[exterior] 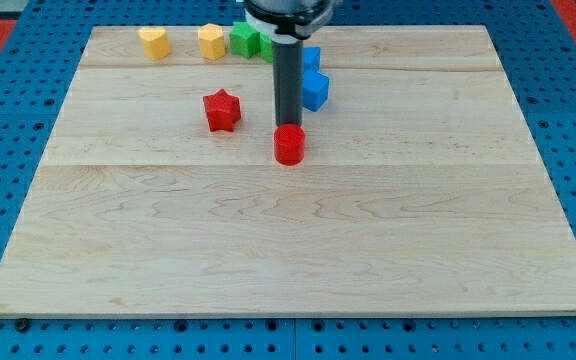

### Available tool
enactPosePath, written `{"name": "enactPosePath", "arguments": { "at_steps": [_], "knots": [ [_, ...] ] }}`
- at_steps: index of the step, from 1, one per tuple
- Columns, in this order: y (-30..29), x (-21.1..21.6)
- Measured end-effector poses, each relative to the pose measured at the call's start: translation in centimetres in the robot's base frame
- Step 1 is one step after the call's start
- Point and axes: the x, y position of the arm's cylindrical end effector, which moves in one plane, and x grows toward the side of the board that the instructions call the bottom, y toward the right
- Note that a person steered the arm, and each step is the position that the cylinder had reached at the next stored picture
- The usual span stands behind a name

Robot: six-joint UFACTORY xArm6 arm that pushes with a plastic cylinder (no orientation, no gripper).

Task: Move the red star into the red circle

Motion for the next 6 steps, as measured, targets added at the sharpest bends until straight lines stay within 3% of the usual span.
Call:
{"name": "enactPosePath", "arguments": {
  "at_steps": [1,2,3,6],
  "knots": [
    [0.0,-4.7],
    [-4.1,-7.4],
    [-8.9,-7.4],
    [-13.1,0.3]
  ]
}}
